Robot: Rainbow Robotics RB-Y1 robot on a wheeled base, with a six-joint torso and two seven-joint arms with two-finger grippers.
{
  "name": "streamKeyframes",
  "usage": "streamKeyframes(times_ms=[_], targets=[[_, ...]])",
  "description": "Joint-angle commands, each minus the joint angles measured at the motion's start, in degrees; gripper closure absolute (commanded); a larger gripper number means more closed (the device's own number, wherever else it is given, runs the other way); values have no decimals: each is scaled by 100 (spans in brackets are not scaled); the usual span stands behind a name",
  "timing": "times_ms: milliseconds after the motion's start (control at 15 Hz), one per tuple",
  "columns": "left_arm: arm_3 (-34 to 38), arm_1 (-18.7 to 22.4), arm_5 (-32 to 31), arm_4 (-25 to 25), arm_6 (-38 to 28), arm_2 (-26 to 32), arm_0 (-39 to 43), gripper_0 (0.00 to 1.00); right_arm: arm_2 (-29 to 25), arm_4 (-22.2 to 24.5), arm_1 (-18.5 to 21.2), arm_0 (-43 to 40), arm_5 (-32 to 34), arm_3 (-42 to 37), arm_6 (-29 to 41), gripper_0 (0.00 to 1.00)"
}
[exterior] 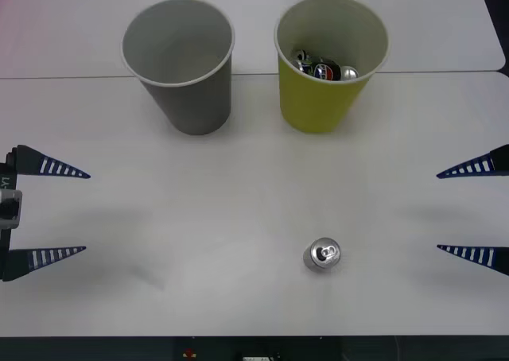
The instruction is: Put the can into the green bin and the plastic bottle into the gray bin
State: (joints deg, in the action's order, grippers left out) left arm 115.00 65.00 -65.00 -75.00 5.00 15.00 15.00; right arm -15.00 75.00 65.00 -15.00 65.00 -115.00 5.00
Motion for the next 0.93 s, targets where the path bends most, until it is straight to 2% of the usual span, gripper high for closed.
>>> streamKeyframes(times_ms=[67,133,400,600,800,933], targets=[[0,0,0,0,0,0,0,0,0,0,0,0,0,0,0,0],[0,0,0,0,0,0,0,0,6,-29,-146,-64,-22,65,-16,0],[0,0,0,0,0,0,0,0,-47,-170,-163,-108,-75,188,-78,0],[0,0,0,0,0,0,0,0,208,-548,-163,-99,-93,584,-280,0],[0,0,0,0,0,0,0,0,718,-1251,-154,-99,-374,1023,-1098,0],[0,0,0,0,0,0,0,0,1025,-1471,-154,-99,-594,1076,-1511,0]])
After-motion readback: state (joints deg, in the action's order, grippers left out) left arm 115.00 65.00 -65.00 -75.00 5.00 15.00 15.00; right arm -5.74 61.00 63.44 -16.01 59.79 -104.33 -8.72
